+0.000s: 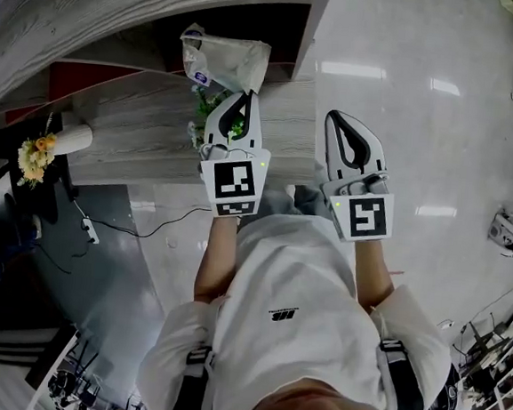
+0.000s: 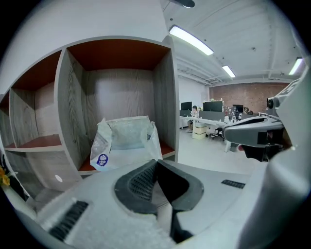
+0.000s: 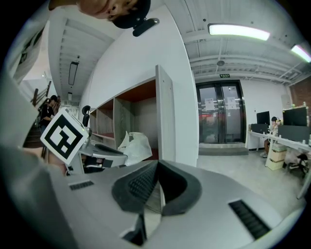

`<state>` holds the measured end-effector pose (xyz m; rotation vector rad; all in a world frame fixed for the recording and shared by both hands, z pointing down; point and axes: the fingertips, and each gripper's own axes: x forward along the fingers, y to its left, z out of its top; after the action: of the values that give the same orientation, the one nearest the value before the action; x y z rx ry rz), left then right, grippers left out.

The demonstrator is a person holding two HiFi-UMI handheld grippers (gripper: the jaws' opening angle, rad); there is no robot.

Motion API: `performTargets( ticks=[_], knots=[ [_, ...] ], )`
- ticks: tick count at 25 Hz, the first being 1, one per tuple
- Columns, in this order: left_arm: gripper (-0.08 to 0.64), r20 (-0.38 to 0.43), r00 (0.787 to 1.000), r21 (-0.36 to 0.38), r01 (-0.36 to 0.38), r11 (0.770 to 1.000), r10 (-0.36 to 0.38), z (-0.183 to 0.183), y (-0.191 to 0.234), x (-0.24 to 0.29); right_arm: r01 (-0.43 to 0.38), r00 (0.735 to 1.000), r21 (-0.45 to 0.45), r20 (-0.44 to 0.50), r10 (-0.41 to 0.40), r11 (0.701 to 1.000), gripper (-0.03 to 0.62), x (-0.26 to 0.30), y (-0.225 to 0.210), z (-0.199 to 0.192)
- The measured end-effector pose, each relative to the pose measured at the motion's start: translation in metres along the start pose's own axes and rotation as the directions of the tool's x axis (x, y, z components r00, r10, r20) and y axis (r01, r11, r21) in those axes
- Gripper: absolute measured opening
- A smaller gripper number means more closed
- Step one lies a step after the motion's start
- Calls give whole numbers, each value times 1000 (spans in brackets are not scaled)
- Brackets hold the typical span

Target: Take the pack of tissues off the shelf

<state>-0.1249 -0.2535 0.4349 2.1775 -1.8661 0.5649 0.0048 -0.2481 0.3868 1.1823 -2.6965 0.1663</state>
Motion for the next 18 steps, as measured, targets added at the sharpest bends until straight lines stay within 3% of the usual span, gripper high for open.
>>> performTargets(
  ticks=[18],
  knots=[
    [29, 11, 994, 59, 110, 992, -111, -17, -46, -32, 86, 996, 21, -28, -86, 996, 26, -50, 8, -24]
  ],
)
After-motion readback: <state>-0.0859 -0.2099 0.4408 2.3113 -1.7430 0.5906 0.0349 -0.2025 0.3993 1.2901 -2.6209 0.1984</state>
